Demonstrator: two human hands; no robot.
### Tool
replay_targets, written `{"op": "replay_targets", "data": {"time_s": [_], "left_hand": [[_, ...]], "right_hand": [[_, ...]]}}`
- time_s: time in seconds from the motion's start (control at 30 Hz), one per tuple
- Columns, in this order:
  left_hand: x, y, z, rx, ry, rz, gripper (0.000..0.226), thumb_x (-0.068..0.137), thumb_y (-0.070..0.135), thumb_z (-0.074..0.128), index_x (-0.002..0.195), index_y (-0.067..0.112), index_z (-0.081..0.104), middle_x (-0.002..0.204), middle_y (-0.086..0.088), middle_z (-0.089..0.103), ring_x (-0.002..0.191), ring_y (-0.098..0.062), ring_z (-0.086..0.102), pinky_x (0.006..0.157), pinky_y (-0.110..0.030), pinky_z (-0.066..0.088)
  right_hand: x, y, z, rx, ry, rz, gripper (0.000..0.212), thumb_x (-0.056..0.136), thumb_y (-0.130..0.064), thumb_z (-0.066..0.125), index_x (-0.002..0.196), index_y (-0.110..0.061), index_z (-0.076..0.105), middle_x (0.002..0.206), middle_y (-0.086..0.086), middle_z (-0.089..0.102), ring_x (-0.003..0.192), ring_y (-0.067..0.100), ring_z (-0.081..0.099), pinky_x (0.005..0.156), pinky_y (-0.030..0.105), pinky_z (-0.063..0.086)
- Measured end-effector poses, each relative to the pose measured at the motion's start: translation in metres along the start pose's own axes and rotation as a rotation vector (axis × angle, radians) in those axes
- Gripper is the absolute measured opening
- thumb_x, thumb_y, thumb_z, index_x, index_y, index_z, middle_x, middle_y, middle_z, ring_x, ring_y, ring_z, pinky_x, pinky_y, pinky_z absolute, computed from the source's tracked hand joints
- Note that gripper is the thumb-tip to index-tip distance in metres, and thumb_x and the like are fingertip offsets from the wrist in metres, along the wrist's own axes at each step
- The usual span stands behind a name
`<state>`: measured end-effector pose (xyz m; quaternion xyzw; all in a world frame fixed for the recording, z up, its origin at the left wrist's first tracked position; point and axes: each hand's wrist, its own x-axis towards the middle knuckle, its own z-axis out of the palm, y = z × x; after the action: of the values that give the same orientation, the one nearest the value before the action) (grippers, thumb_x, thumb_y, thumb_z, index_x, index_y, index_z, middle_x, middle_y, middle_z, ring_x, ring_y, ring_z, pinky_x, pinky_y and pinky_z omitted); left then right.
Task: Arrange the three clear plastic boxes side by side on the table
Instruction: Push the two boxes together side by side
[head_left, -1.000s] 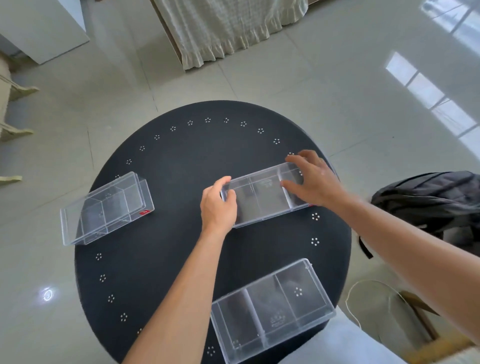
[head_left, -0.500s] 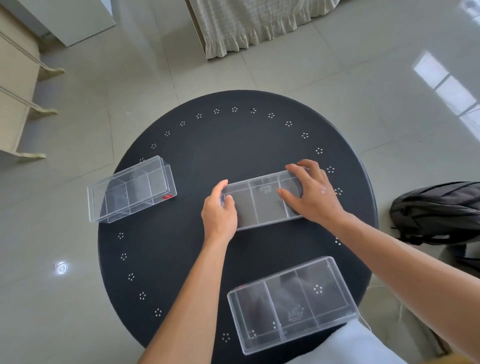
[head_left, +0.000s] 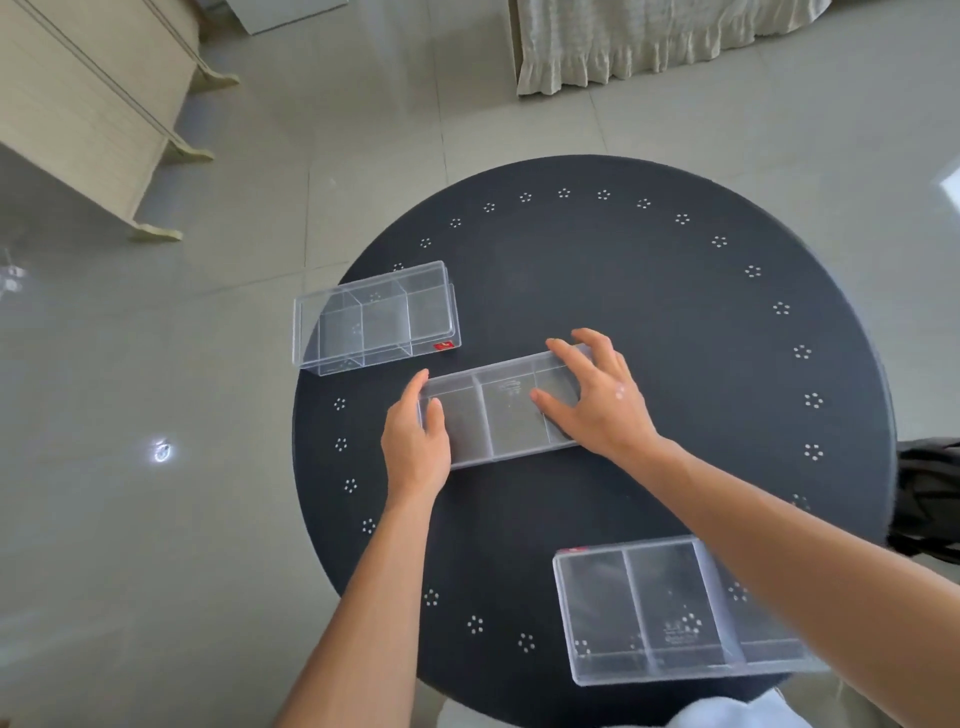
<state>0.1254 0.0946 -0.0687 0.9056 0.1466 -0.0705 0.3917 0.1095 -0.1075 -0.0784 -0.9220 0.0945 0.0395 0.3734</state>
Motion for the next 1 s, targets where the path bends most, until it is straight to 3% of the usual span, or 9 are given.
{"op": "replay_targets", "data": {"time_s": [0.2, 0.33, 0.5, 0.63, 0.73, 0.87, 1.0], "left_hand": [[0.010, -0.039, -0.032, 0.002, 0.074, -0.011, 0.046, 0.103, 0.019, 0.039, 0.148, 0.023, 0.039, 0.148, -0.005, 0.047, 0.137, -0.020, 0.043, 0.102, -0.018, 0.024], [0.021, -0.053, -0.049, -0.041, 0.091, -0.095, 0.052, 0.104, 0.024, 0.038, 0.154, 0.021, 0.026, 0.156, -0.005, 0.037, 0.142, -0.022, 0.037, 0.107, -0.021, 0.023], [0.041, -0.063, -0.068, -0.109, 0.097, -0.194, 0.057, 0.103, 0.029, 0.041, 0.156, 0.023, 0.019, 0.156, -0.004, 0.037, 0.139, -0.024, 0.041, 0.108, -0.029, 0.029], [0.060, -0.066, -0.081, -0.102, 0.083, -0.202, 0.060, 0.102, 0.027, 0.044, 0.156, 0.022, 0.018, 0.157, -0.002, 0.037, 0.138, -0.025, 0.043, 0.107, -0.031, 0.036], [0.069, -0.066, -0.088, -0.115, 0.075, -0.220, 0.061, 0.102, 0.021, 0.043, 0.156, 0.020, 0.016, 0.159, 0.000, 0.031, 0.140, -0.022, 0.040, 0.093, -0.019, 0.035], [0.082, -0.065, -0.095, -0.086, 0.058, -0.221, 0.058, 0.102, 0.018, 0.042, 0.156, 0.016, 0.019, 0.162, -0.003, 0.026, 0.145, -0.022, 0.032, 0.112, -0.029, 0.025], [0.094, -0.069, -0.098, -0.043, 0.031, -0.207, 0.055, 0.102, 0.018, 0.040, 0.154, 0.015, 0.024, 0.162, -0.003, 0.027, 0.147, -0.022, 0.028, 0.116, -0.032, 0.021]], "right_hand": [[0.001, -0.039, 0.037, 0.127, -0.042, 0.047, 0.078, 0.080, -0.046, 0.069, 0.147, -0.027, 0.032, 0.152, -0.006, 0.024, 0.136, 0.013, 0.034, 0.102, 0.035, 0.041], [0.005, -0.056, 0.054, 0.267, -0.083, 0.115, 0.090, 0.081, -0.040, 0.070, 0.152, -0.026, 0.016, 0.153, -0.007, 0.022, 0.133, 0.010, 0.035, 0.098, 0.020, 0.030], [0.013, -0.062, 0.065, 0.458, -0.145, 0.224, 0.081, 0.091, -0.027, 0.061, 0.154, -0.024, 0.010, 0.155, -0.003, 0.029, 0.139, 0.015, 0.036, 0.110, 0.029, 0.031], [0.020, -0.069, 0.069, 0.522, -0.171, 0.244, 0.075, 0.095, -0.022, 0.055, 0.154, -0.021, 0.009, 0.157, -0.002, 0.027, 0.141, 0.013, 0.034, 0.112, 0.031, 0.034], [0.027, -0.075, 0.075, 0.483, -0.175, 0.243, 0.072, 0.096, -0.026, 0.054, 0.153, -0.017, 0.012, 0.159, -0.003, 0.021, 0.141, 0.012, 0.033, 0.112, 0.031, 0.035], [0.039, -0.083, 0.078, 0.380, -0.171, 0.234, 0.070, 0.096, -0.033, 0.053, 0.152, -0.014, 0.017, 0.159, -0.002, 0.021, 0.141, 0.015, 0.033, 0.113, 0.037, 0.033], [0.046, -0.087, 0.079, 0.327, -0.191, 0.202, 0.057, 0.097, -0.034, 0.050, 0.148, -0.018, 0.032, 0.156, -0.003, 0.027, 0.139, 0.018, 0.035, 0.112, 0.038, 0.035]]}}
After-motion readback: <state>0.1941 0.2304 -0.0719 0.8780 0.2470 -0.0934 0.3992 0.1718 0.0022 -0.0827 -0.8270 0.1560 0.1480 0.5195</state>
